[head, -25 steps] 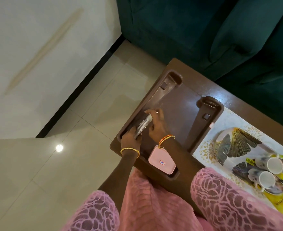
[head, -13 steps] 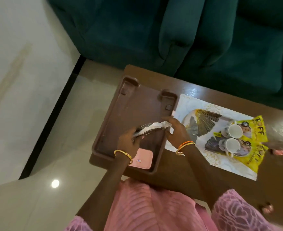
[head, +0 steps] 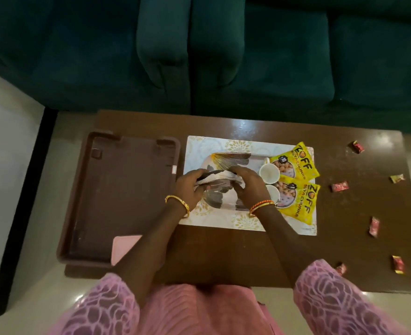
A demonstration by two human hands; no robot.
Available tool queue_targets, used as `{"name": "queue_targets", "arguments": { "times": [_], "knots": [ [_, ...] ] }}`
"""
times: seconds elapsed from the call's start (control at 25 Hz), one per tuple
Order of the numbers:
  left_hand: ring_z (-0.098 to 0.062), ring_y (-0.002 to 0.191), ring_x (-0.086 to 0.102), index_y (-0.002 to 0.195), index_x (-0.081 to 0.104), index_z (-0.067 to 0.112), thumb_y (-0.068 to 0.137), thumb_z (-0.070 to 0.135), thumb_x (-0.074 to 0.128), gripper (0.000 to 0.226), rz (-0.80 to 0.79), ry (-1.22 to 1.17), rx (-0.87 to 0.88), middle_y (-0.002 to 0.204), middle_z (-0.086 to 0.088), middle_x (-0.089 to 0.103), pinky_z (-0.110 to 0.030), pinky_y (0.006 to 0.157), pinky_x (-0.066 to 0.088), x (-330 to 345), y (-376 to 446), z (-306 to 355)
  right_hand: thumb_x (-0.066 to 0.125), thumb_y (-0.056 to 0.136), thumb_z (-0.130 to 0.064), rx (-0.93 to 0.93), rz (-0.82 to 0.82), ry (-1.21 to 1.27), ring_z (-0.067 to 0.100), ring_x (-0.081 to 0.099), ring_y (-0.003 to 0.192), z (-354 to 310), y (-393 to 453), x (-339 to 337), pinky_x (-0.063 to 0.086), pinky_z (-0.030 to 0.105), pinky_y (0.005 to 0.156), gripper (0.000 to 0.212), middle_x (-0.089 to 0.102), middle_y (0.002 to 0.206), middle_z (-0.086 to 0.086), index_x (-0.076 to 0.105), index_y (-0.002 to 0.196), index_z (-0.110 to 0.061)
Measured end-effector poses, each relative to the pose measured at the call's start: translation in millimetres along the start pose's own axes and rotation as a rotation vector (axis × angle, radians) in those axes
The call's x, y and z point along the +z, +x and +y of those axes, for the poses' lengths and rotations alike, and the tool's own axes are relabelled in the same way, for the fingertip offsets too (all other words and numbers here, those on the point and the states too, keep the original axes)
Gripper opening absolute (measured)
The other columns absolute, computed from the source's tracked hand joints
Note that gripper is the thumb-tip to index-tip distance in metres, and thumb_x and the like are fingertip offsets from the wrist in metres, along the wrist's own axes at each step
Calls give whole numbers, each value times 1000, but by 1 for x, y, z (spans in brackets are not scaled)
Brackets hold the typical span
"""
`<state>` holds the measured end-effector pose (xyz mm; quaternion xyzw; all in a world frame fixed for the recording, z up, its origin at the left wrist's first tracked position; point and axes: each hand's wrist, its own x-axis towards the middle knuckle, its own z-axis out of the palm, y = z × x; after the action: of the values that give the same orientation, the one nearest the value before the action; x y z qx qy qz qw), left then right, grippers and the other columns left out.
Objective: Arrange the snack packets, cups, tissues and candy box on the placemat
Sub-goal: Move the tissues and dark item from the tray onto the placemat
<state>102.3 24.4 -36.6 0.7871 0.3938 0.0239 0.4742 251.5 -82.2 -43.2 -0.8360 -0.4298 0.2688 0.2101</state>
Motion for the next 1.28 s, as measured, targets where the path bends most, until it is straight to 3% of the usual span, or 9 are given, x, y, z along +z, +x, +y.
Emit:
{"name": "queue_targets", "arguments": {
  "times": [0.08, 0.16, 0.52, 0.84, 1.04, 1.16, 1.28],
  "knots": [
    [-30, 109, 60, 121, 61, 5, 83, 4, 63, 38, -15, 57, 18, 118, -16, 66, -36, 97, 47, 9, 28, 10, 64, 78, -2, 5, -9, 7, 35, 60, 106, 19, 21, -8, 48, 41, 90, 38, 66, 114, 17, 60, 115, -8],
    [-31, 109, 59, 121, 60, 6, 83, 5, 64, 39, -12, 101, 30, 117, -16, 65, -40, 98, 47, 18, 52, 15, 64, 78, -3, -1, -17, 7, 34, 60, 107, 35, 42, -13, 46, 38, 91, 39, 66, 115, 17, 60, 116, -8],
    [-30, 111, 56, 125, 59, 8, 84, 5, 63, 41, -49, 217, -65, 120, -16, 59, -36, 98, 45, 71, 116, 13, 62, 83, -15, 22, 1, -180, 30, 60, 107, 99, 81, -7, 28, 44, 108, 29, 68, 111, 9, 59, 112, -16],
    [-31, 110, 58, 120, 63, 16, 83, 10, 65, 37, -31, 220, -112, 119, -14, 65, -37, 94, 47, 92, 131, 13, 60, 82, -14, 118, -6, -157, 34, 59, 102, 111, 86, -13, 35, 45, 103, 24, 67, 105, 10, 59, 105, -17],
    [-32, 102, 62, 113, 65, 20, 83, 19, 66, 30, -45, 374, -179, 111, -12, 69, -39, 88, 51, 94, 136, 7, 60, 79, -13, 212, -59, -171, 36, 58, 104, 105, 91, -13, 32, 49, 106, 26, 66, 108, 11, 57, 105, -17],
    [-31, 108, 60, 121, 59, 19, 84, 24, 66, 39, -60, 482, -207, 119, -12, 66, -42, 93, 49, 95, 137, 6, 60, 79, -14, 219, -55, -173, 35, 55, 111, 105, 90, -13, 28, 50, 109, 29, 64, 111, 11, 57, 107, -16],
    [-31, 125, 47, 136, 41, 17, 83, 18, 66, 59, -55, 553, -243, 137, -12, 50, -45, 107, 38, 96, 126, 7, 62, 76, -16, 228, 14, -140, 33, 49, 119, 100, 82, -16, 26, 48, 109, 38, 60, 119, 12, 57, 113, -14]
  ]
}}
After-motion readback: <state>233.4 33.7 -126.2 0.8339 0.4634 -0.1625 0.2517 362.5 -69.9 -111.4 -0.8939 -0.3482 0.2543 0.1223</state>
